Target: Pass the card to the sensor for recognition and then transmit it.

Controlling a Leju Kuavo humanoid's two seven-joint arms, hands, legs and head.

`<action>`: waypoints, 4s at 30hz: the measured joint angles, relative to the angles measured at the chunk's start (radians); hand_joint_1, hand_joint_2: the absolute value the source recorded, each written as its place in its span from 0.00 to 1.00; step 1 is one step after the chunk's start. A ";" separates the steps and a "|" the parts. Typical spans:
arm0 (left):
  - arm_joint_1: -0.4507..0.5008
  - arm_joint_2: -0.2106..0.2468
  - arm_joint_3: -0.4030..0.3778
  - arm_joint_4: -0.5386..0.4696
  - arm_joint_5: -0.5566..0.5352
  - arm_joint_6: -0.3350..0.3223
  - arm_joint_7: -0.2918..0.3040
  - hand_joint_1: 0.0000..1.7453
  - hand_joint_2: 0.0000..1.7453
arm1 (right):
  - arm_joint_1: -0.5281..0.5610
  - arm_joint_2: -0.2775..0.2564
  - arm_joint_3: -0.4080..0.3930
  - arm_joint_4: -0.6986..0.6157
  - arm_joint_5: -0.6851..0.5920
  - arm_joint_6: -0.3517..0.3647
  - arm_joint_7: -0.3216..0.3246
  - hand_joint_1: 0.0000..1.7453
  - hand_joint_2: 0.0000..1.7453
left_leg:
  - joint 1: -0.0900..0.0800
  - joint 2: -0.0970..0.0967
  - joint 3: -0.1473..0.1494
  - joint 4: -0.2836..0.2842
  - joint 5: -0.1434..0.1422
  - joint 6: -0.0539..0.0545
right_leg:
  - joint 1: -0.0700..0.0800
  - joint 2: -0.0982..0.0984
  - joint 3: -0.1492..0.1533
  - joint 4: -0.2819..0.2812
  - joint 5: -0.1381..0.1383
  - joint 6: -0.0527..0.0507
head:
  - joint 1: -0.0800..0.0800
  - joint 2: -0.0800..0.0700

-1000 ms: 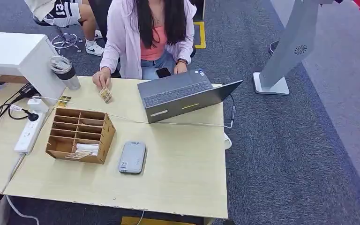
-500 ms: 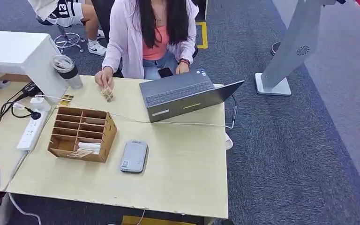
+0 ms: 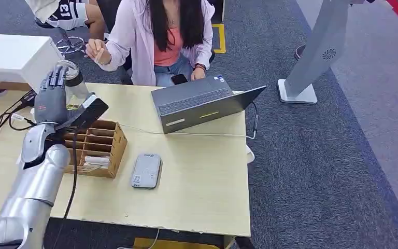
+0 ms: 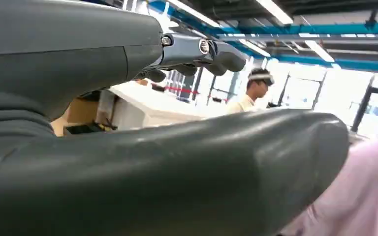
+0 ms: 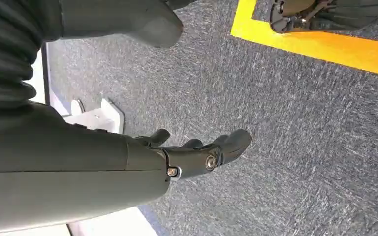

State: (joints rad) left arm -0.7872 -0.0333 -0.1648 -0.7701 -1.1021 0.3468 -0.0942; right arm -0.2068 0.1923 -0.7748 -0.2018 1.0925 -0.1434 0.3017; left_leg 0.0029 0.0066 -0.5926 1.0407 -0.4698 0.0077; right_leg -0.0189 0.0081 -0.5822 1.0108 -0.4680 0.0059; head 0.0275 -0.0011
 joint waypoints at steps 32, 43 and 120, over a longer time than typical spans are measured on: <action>-0.040 -0.073 -0.070 0.135 0.010 0.015 0.011 0.00 0.00 | 0.000 0.001 -0.001 0.005 0.000 -0.002 0.009 0.00 1.00 | 0.000 0.000 -0.002 0.000 0.001 0.000 | 0.000 0.000 -0.001 0.000 0.000 0.000 | 0.000 0.000; -0.039 -0.072 -0.070 0.135 0.019 0.029 0.001 0.00 0.00 | 0.000 0.001 -0.002 0.006 0.001 -0.002 0.009 0.00 1.00 | 0.000 0.000 -0.002 0.000 0.001 0.000 | 0.000 0.000 -0.001 0.000 0.000 0.000 | 0.000 0.000; -0.005 -0.051 -0.070 0.153 0.078 0.217 -0.086 0.00 0.00 | -0.001 0.005 -0.032 0.008 0.039 -0.024 0.013 0.00 1.00 | 0.000 -0.001 -0.003 0.000 0.001 0.001 | 0.000 -0.002 -0.001 0.000 0.000 0.000 | 0.000 0.000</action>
State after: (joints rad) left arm -0.7917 -0.0847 -0.2350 -0.6176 -1.0239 0.5642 -0.1797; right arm -0.2076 0.1976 -0.8068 -0.1934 1.1318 -0.1678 0.3151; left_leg 0.0029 0.0054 -0.5954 1.0404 -0.4686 0.0084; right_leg -0.0188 0.0064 -0.5834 1.0111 -0.4679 0.0060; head 0.0275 -0.0011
